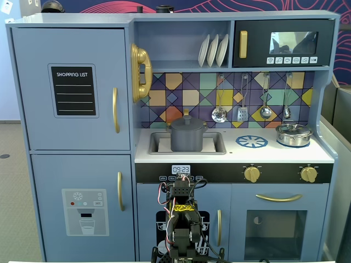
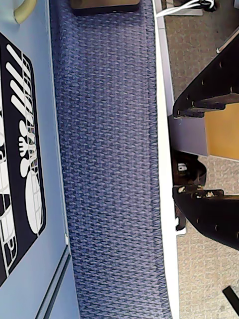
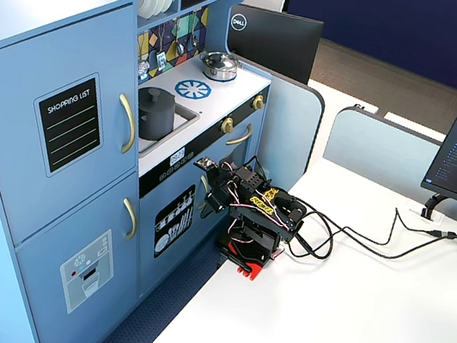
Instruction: Take off the lid from the gray recipient and place it on the counter
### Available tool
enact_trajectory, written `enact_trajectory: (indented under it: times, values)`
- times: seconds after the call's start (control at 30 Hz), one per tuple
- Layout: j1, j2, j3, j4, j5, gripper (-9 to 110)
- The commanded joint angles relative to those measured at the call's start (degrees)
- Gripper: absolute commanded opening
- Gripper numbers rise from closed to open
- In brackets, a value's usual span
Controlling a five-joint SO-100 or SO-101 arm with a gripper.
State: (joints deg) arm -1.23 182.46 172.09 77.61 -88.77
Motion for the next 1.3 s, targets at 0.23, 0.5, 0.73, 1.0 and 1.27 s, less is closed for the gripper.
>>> enact_trajectory:
  times: [0.23, 0.5, 0.73, 1.0, 1.27]
  values:
    - [2.99, -0.35, -0.09, 10.02, 2.20, 0]
    - [3.34, -0.35, -0.44, 9.58, 2.99, 0]
    - [4.31, -7.56, -20.92, -9.23, 4.04, 0]
    - [3.08, -21.53, -43.68, -40.08, -3.34, 11]
    - [2.29, -28.48, -50.01, -51.15, -5.63, 18]
